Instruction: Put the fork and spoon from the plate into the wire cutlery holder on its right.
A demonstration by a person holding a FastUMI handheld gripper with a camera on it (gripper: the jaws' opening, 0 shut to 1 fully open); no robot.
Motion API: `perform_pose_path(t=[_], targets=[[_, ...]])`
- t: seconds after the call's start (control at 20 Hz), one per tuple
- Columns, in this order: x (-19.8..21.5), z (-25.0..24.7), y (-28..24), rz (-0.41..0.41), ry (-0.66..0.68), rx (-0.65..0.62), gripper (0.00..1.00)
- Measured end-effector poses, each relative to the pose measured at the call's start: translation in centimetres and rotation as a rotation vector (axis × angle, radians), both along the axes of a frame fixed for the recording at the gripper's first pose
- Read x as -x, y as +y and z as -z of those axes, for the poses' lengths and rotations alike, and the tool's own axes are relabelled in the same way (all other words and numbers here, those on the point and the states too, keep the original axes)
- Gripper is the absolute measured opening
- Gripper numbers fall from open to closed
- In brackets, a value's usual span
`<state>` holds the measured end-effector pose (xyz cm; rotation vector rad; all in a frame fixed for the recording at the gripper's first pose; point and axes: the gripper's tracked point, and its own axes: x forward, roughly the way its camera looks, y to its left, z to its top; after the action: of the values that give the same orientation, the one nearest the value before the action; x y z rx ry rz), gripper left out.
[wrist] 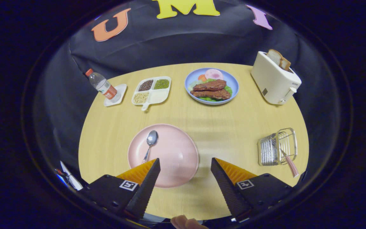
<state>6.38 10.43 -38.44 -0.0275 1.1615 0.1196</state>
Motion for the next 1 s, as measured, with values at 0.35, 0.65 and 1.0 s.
perform_pose_path(t=[0.35, 0.65, 1.0], targets=[[1.9, 3.8, 6.7, 0.046, -0.047, -0.083, 0.93], [2.3, 8.1, 8.6, 0.095, -0.011, -0.023, 0.73], [2.7, 11.2, 9.4, 0.119, 0.062, -0.015, 0.43]])
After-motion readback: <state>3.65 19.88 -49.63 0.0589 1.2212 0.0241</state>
